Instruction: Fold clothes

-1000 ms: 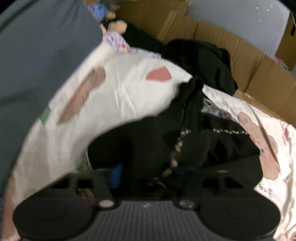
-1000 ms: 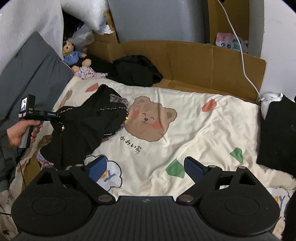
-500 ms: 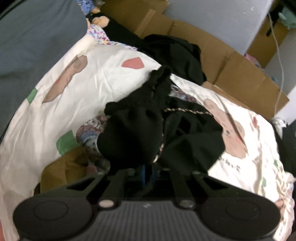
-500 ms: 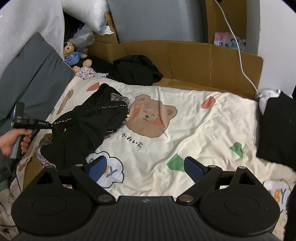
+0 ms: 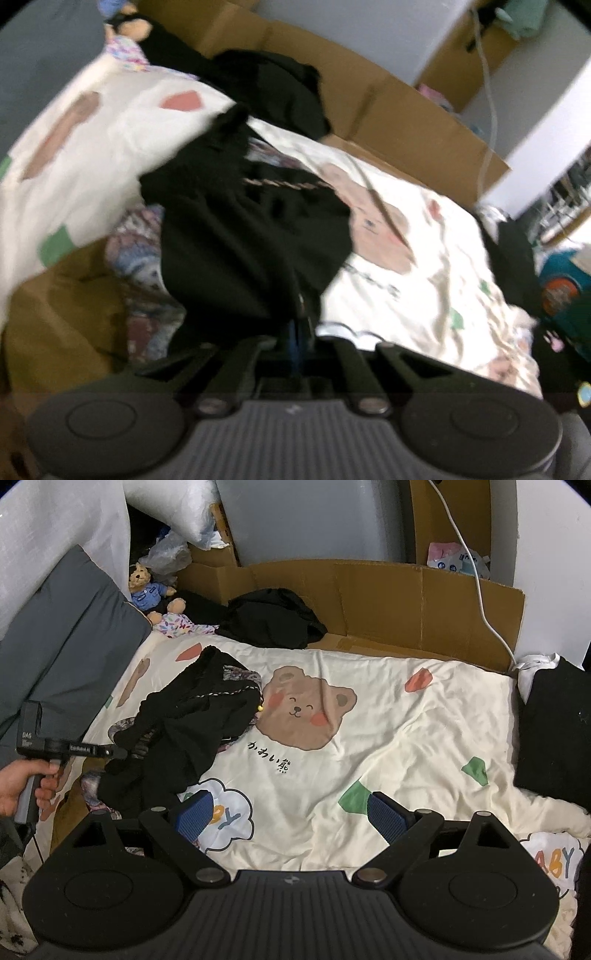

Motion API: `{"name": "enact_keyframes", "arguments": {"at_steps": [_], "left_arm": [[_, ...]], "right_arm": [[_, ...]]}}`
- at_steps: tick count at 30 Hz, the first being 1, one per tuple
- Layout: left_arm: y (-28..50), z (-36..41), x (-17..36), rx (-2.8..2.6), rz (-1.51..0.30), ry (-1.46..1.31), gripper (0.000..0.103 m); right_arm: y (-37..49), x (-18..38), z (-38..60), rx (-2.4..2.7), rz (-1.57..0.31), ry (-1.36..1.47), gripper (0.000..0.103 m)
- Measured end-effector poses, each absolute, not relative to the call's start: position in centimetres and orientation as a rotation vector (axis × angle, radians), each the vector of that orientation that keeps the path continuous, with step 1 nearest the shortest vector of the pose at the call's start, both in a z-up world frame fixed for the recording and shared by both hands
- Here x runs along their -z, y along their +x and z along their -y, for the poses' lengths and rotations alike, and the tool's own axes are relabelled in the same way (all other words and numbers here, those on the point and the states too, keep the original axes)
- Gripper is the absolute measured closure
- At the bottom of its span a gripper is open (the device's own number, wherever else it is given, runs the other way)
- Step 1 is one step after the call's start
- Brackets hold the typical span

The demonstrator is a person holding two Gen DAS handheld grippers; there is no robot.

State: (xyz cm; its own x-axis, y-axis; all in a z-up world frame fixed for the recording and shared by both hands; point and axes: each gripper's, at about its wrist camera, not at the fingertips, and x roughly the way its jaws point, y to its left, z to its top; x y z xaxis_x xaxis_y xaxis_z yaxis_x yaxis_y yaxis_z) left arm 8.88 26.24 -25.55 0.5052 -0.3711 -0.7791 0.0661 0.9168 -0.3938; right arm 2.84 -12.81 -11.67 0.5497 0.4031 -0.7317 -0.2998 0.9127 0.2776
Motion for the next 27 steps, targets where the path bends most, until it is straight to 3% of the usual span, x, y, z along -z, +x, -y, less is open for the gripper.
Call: {"name": "enact_keyframes", "arguments": {"at_steps": [5, 7, 10, 12, 14, 16, 18, 22, 27], "left_arm": [[7.8, -24.0, 25.0, 0.359, -1.020, -0.309, 0.102], [8.0, -24.3, 24.0, 0.326, -0.989, -0.297, 0.093], [8.5, -25.5, 22.6, 0.254, -0.944, -0.269, 0.076], [8.9, -26.5, 22.1, 0.205, -0.923, -0.264, 0.049], [9.5, -27.8, 21.6, 0.137, -0.892, -0.264, 0.038], [10.1, -29.0, 21.5, 0.090, -0.872, -0.274, 0.034], [10.6, -30.0, 21.5, 0.053, -0.864, -0.292, 0.020], [12.4, -32.1, 22.3, -0.047, -0.865, -0.302, 0.014], [14.9, -34.3, 24.1, -0.122, -0.887, -0.313, 0.014]], "right_arm": [[3.1, 12.3, 12.5, -0.430, -0.912, 0.128, 0.009], [3.1, 12.6, 12.5, -0.433, -0.916, 0.130, 0.009], [3.0, 13.0, 12.6, -0.437, -0.924, 0.131, 0.009], [3.0, 13.2, 12.7, -0.438, -0.924, 0.134, 0.009], [3.1, 13.3, 12.7, -0.438, -0.924, 0.136, 0.009], [3.2, 13.3, 12.9, -0.439, -0.922, 0.139, 0.009], [3.6, 13.4, 12.9, -0.446, -0.918, 0.142, 0.009], [4.6, 14.2, 12.6, -0.454, -0.930, 0.147, 0.009], [5.9, 15.4, 12.1, -0.462, -0.948, 0.153, 0.009]]}}
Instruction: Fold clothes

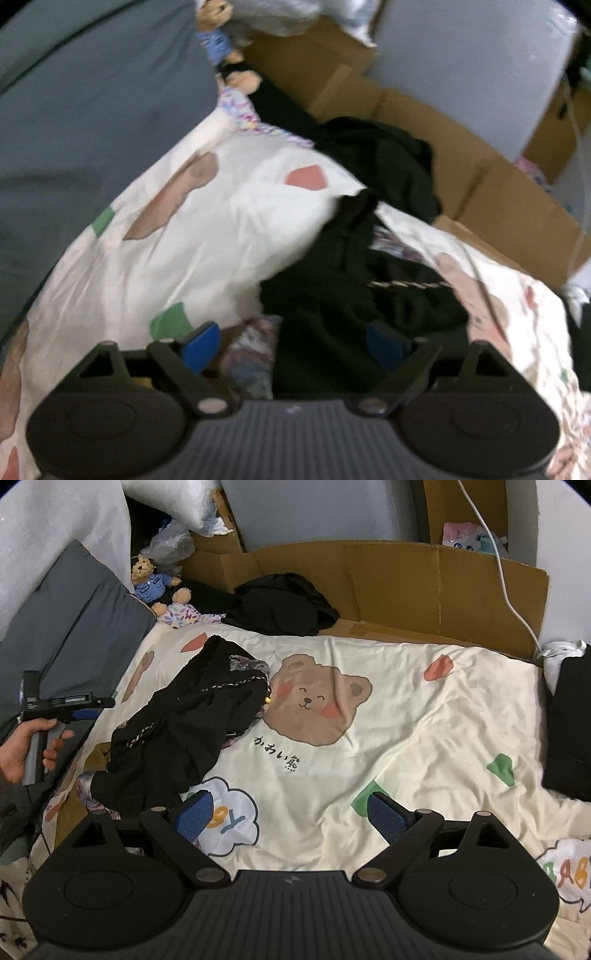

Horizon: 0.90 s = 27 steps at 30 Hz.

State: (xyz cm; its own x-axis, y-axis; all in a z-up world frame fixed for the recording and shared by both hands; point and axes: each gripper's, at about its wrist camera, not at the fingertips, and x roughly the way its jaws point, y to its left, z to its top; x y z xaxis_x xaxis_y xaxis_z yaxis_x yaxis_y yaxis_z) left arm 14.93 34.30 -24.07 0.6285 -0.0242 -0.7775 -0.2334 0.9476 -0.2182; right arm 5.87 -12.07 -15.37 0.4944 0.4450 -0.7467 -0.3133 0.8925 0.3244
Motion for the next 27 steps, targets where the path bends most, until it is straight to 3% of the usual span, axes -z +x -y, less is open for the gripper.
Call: {"name": "enact_keyframes", "arguments": {"at_steps": [16, 20, 25, 27], "left_arm": [[21.8, -36.1, 31.4, -0.105, -1.042, -0.298, 0.014], [22.5, -35.5, 33.1, -0.080, -1.090, -0.315, 0.019], [22.8, -34.4, 34.2, -0.050, -1.130, -0.255, 0.036], [22.7, -34.3, 34.2, -0.034, -1.129, -0.253, 0.059]], "right_arm": [[8.5, 18.0, 12.6, -0.435, -0.999, 0.158, 0.009], [8.6, 18.2, 12.7, -0.430, -1.004, 0.158, 0.009], [8.5, 18.1, 12.8, -0.432, -1.000, 0.160, 0.009], [8.4, 18.1, 12.8, -0.433, -0.999, 0.161, 0.009]]}}
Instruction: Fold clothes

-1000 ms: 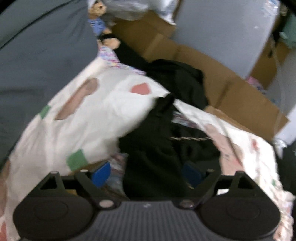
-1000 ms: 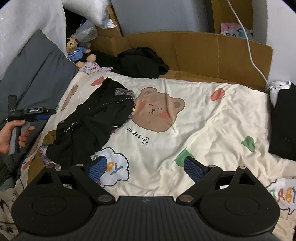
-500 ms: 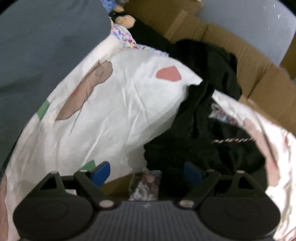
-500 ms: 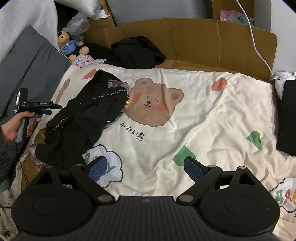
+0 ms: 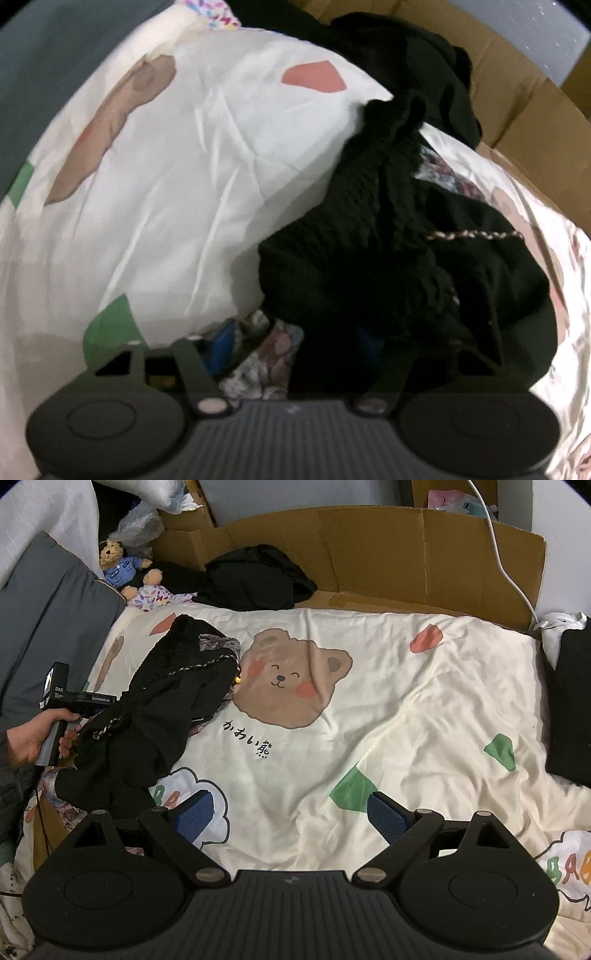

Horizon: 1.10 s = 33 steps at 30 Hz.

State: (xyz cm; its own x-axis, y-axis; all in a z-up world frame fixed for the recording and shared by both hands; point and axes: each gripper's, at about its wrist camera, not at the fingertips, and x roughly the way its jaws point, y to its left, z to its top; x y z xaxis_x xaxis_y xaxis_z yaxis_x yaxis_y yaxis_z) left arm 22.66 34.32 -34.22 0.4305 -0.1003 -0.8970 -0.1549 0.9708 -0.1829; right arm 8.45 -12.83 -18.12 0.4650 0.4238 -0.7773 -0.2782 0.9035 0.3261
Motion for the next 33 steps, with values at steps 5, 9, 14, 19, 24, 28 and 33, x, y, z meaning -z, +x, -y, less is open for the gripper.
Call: {"name": "enact_keyframes", "arguments": {"at_steps": [5, 9, 14, 19, 24, 28, 33], "left_arm": [[21.9, -34.3, 33.3, -0.017, -1.096, -0.269, 0.083], [20.9, -34.6, 31.7, -0.008, -1.046, -0.291, 0.086], [18.6, -35.2, 27.6, -0.015, -0.920, -0.329, 0.087], [16.2, -35.4, 25.0, -0.017, -0.853, -0.365, 0.087], [13.8, -35.6, 23.8, -0.017, -0.816, -0.378, 0.087], [12.0, -36.4, 23.9, -0.032, -0.805, -0.414, 0.087], [10.6, -37.6, 25.1, -0.055, -0.809, -0.454, 0.087]], "right_arm": [[8.3, 18.1, 13.0, -0.436, -0.995, 0.164, 0.009], [8.2, 18.0, 13.0, -0.437, -0.992, 0.166, 0.009], [8.1, 17.5, 13.2, -0.440, -0.969, 0.174, 0.009], [9.7, 16.6, 11.7, -0.476, -0.935, 0.157, 0.009], [12.3, 15.6, 9.2, -0.537, -0.899, 0.138, 0.010], [16.0, 16.1, 5.1, -0.603, -0.896, 0.062, 0.017], [20.6, 16.8, 0.0, -0.684, -0.891, -0.032, 0.018]]}}
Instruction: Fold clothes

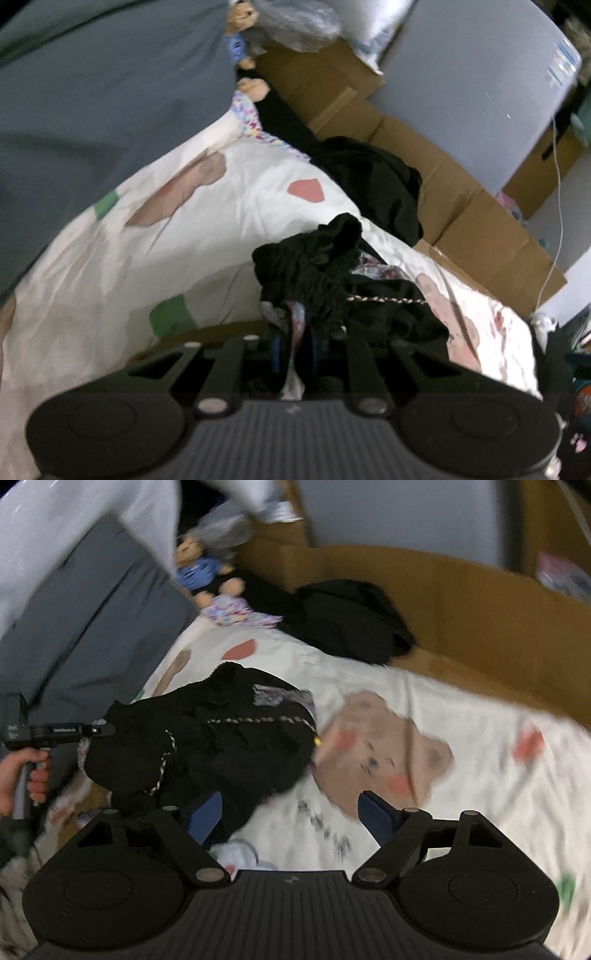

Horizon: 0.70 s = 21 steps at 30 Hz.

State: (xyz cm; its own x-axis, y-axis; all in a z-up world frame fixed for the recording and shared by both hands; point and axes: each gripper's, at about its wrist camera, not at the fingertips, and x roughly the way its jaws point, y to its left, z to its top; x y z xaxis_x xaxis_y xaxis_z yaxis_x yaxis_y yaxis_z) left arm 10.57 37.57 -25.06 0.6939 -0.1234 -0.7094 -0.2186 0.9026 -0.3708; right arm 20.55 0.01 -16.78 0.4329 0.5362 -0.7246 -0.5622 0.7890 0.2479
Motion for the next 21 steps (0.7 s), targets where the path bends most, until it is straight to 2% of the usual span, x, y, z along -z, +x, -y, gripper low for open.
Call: {"name": "enact_keyframes", "arguments": {"at_steps": [9, 17, 20, 21], "left_arm": [[11.0, -38.5, 26.5, -0.062, -0.813, -0.437, 0.085], [12.1, -39.8, 29.0, -0.091, -0.845, -0.452, 0.082], [12.4, -40.4, 30.0, -0.108, -0.859, -0.464, 0.077], [12.5, -40.6, 30.3, -0.115, -0.866, -0.463, 0.072]], "right_arm": [[28.8, 17.9, -9.2, -0.828, -0.874, -0.205, 0.020], [32.0, 20.7, -15.2, -0.871, -0.862, -0.341, 0.023], [32.8, 21.9, -17.2, -0.889, -0.859, -0.383, 0.026], [33.1, 22.3, -17.9, -0.895, -0.858, -0.397, 0.028]]}}
